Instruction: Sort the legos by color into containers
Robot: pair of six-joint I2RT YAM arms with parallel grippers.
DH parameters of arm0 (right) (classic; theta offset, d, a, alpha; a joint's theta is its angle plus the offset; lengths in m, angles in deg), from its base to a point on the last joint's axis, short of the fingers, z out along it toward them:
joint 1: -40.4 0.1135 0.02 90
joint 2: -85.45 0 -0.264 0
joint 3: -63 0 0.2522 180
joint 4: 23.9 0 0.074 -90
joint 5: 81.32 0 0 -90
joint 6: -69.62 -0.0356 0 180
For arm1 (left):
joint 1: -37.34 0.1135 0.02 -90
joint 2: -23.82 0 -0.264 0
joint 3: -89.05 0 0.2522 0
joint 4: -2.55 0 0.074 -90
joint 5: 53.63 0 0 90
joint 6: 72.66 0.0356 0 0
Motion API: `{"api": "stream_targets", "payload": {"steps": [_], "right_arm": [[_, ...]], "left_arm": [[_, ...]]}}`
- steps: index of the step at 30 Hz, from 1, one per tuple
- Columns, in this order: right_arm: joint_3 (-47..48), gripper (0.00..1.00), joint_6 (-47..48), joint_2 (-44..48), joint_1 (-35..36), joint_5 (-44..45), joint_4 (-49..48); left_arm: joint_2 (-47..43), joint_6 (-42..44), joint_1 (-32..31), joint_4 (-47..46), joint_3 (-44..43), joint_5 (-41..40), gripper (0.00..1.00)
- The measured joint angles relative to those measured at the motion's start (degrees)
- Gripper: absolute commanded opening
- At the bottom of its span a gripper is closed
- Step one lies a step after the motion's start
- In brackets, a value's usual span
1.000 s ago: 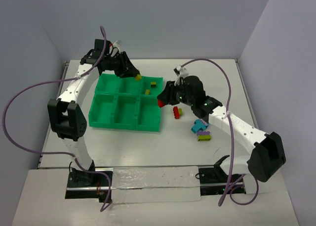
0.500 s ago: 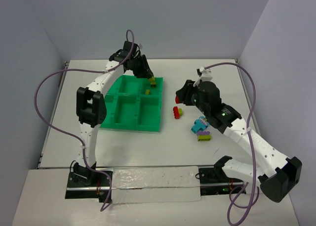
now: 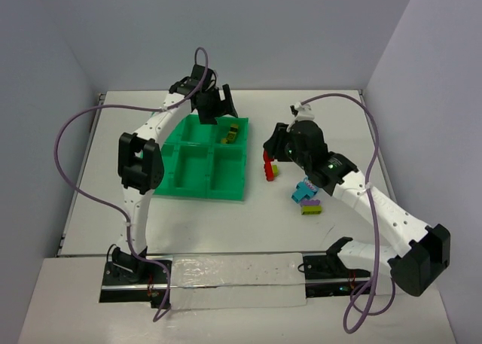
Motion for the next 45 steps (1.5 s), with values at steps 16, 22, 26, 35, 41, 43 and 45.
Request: {"api": "stream_targets", "payload": {"steps": [16,22,26,35,41,43,45], "right_arm": [[12.5,0.14,0.8,-20.4,9.6,-8.0,-0.9],[14.9,0.55,1.5,-27.3,10.0,-9.9,0.1],[17.8,0.63,2.4,-30.6,10.2,-10.3,0.4],[21.0,0.6,4.9,-29.0,9.8,-4.4,4.5],[13.2,0.58,4.1,-15.2,1.4,-1.4,6.4],[8.9,0.58,3.4,-11.2,-4.0,-1.1,6.7],[5.3,0.58,2.9,-9.9,-7.9,-0.4,7.5]], "left_arm": [[-30.0,1.1,6.3,2.4,10.5,-7.2,0.94],[-29.8,0.8,6.7,2.7,13.8,-7.4,0.94],[-29.4,0.7,6.6,3.0,14.3,-7.2,0.94],[-29.5,0.7,6.6,2.8,14.9,-7.1,0.94],[-30.0,0.8,6.6,2.8,16.4,-7.1,0.93],[-30.2,0.8,6.6,2.8,16.9,-6.9,0.93],[-30.3,0.8,6.6,2.6,17.2,-6.7,0.93]]}}
